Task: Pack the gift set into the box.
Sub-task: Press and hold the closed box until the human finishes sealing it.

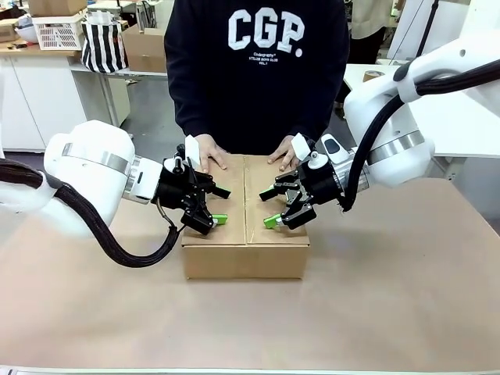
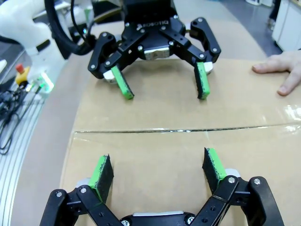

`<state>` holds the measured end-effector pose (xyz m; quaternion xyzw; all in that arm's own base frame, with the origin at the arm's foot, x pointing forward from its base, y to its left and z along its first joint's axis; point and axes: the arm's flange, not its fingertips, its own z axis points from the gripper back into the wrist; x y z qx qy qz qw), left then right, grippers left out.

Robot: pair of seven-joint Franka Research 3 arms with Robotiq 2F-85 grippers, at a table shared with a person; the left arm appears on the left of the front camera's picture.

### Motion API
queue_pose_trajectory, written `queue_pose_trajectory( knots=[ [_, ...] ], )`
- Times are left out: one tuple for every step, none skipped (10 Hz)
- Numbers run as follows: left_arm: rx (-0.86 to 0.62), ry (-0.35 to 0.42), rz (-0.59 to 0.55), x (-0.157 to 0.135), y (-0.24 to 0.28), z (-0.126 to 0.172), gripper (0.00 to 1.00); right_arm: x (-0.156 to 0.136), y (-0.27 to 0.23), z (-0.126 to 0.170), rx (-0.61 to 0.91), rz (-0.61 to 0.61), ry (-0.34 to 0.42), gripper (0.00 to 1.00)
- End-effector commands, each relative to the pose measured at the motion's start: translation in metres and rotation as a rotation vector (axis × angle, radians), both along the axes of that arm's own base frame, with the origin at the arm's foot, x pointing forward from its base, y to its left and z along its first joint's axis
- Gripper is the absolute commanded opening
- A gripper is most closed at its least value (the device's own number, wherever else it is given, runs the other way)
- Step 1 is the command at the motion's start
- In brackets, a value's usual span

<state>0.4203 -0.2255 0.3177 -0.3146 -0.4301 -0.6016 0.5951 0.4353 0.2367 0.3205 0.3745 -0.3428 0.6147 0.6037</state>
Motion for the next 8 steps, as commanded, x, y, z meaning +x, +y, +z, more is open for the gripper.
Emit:
queue_pose_trajectory(
  knots=[
    [-0.001, 0.002, -0.003, 0.0001, 0.0012, -0.0030, 1.00, -0.0003, 0.0006, -0.0016, -0.004, 0.000, 0.000, 1.00],
    [-0.001, 0.002, -0.003, 0.0001, 0.0012, -0.0030, 1.00, -0.0003, 0.0006, -0.0016, -0.004, 0.000, 0.000, 1.00],
    [-0.001, 0.002, -0.003, 0.0001, 0.0012, -0.0030, 1.00, -0.0003, 0.0006, -0.0016, -0.004, 0.000, 0.000, 1.00],
    [-0.001, 0.002, -0.003, 0.0001, 0.0012, -0.0030, 1.00, -0.0003, 0.0006, -0.0016, -0.004, 0.000, 0.000, 1.00],
    [-0.001, 0.002, -0.003, 0.0001, 0.0012, -0.0030, 1.00, -0.0003, 0.0006, -0.0016, -0.004, 0.000, 0.000, 1.00],
    [-0.001, 0.002, -0.003, 0.0001, 0.0012, -0.0030, 1.00, -0.0003, 0.0006, -0.0016, -0.004, 0.000, 0.000, 1.00],
    [-0.001, 0.002, -0.003, 0.0001, 0.0012, -0.0030, 1.00, -0.0003, 0.0006, -0.0016, -0.004, 0.000, 0.000, 1.00],
    [-0.001, 0.002, -0.003, 0.0001, 0.0012, -0.0030, 1.00, -0.0003, 0.0006, -0.0016, -0.004, 0.000, 0.000, 1.00]
  ],
)
